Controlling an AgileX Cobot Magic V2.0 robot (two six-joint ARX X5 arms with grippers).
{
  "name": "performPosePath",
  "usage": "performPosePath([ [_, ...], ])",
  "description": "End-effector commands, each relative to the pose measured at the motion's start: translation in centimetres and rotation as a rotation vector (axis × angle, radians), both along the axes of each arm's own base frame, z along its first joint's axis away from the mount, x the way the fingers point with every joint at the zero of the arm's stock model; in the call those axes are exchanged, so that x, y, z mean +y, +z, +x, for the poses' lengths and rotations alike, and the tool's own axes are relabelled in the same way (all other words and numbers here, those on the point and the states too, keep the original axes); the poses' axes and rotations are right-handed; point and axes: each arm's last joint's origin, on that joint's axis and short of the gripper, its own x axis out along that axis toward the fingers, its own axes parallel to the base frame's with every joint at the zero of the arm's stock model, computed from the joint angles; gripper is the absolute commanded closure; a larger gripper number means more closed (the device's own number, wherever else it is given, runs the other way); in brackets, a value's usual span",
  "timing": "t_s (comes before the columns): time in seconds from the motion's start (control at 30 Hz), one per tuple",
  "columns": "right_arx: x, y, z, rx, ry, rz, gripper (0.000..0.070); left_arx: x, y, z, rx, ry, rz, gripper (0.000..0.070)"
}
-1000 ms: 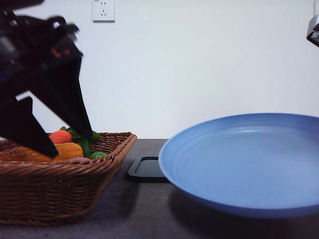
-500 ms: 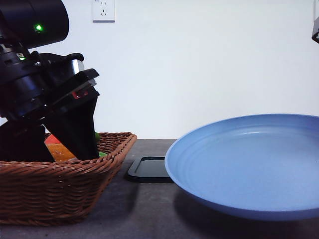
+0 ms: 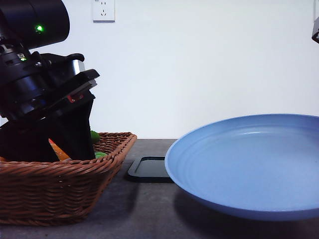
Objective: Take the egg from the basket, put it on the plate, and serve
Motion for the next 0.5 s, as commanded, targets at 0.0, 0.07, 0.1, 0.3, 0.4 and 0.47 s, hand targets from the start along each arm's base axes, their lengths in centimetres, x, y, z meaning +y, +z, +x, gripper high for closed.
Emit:
performPosePath([
  [0.0, 0.1, 0.0, 0.2, -0.010, 0.013, -0.001, 0.0700, -0.4, 0.1, 0.2, -0.009, -0.028, 0.011, 0.0512],
  [0.07, 0.1, 0.0, 0.2, -0.009, 0.013, -0.001, 0.0700, -0.4, 0.4, 0.2, -0.008, -0.029, 0.012, 0.0514],
  [0.1, 0.1, 0.0, 0.2, -0.009, 0.013, 0.000, 0.0700, -0.4, 0.6, 0.3, -0.006, -0.031, 0.015, 0.0514],
  [0.3, 0.1, 0.0, 0.1, -0.006, 0.017, 0.006, 0.0700, -1.0, 4.2, 1.0, -0.017, -0.078, 0.019, 0.0513],
  [0.4, 0.2, 0.0, 0.1, 0.003, 0.031, 0.035, 0.0700, -2.0, 6.4, 1.3, -0.028, -0.137, -0.071, 0.0513],
  [0.47, 0.2, 0.1, 0.0, 0.011, 0.047, 0.066, 0.0700, -2.9, 7.8, 1.2, -0.044, -0.199, -0.154, 0.0513],
])
